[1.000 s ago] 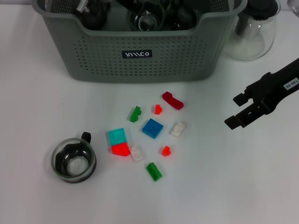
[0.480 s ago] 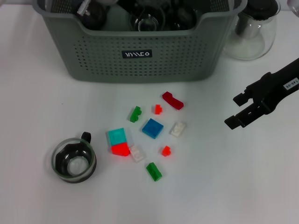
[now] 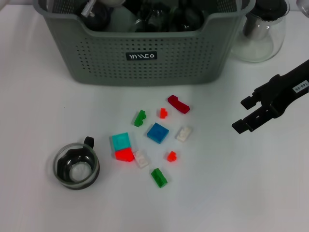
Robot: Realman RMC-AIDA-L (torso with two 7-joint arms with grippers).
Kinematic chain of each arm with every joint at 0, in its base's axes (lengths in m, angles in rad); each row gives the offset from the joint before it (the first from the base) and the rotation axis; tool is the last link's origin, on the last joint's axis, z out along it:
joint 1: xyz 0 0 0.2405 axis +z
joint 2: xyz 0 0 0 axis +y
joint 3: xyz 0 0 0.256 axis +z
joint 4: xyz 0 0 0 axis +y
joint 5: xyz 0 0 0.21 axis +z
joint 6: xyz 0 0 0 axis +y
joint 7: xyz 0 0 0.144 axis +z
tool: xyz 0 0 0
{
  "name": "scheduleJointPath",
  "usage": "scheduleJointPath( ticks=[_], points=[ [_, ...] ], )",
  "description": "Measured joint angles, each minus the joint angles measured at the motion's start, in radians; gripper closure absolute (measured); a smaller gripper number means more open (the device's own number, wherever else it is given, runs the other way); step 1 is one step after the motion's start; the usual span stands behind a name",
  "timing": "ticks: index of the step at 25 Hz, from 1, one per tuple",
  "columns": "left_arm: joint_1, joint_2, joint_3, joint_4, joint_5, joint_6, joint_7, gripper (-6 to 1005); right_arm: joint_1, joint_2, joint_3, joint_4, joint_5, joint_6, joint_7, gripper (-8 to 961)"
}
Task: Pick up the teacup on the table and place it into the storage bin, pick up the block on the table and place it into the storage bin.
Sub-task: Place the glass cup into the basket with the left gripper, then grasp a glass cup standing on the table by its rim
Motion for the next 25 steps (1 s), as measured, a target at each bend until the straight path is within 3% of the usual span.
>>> scheduleJointPath(
  ticks=[5, 10, 16, 19, 23, 25],
  points=[
    [0.0, 0.002, 0.0, 0.025, 0.0, 0.03, -0.007, 727, 0.0, 0.0, -0.001, -0.001, 0.0, 0.0, 0.0, 22],
    [0.026, 0.004, -0.005, 0.147, 0.0, 0.11, -0.013, 572, 0.001, 0.0, -0.001, -0.002, 0.0, -0.001, -0.001, 22],
    [0.091, 0.015, -0.024, 0.428, -0.01, 0.218, -0.082, 399, -0.001, -0.007, 0.005, -0.002, 0.001, -0.001, -0.007, 22],
    [0.124, 0.014, -0.083, 0.587, -0.043, 0.285, -0.09, 336, 0.0, -0.01, 0.006, -0.001, 0.002, 0.0, -0.009, 23],
    [0.203, 0.016, -0.16, 0.802, -0.224, 0.387, -0.041, 239, -0.006, -0.012, 0.008, -0.003, 0.006, -0.001, -0.009, 23],
    [0.279, 0.023, -0.195, 0.909, -0.409, 0.449, 0.027, 184, -0.008, -0.013, 0.012, -0.006, 0.006, 0.0, -0.009, 23]
  ],
)
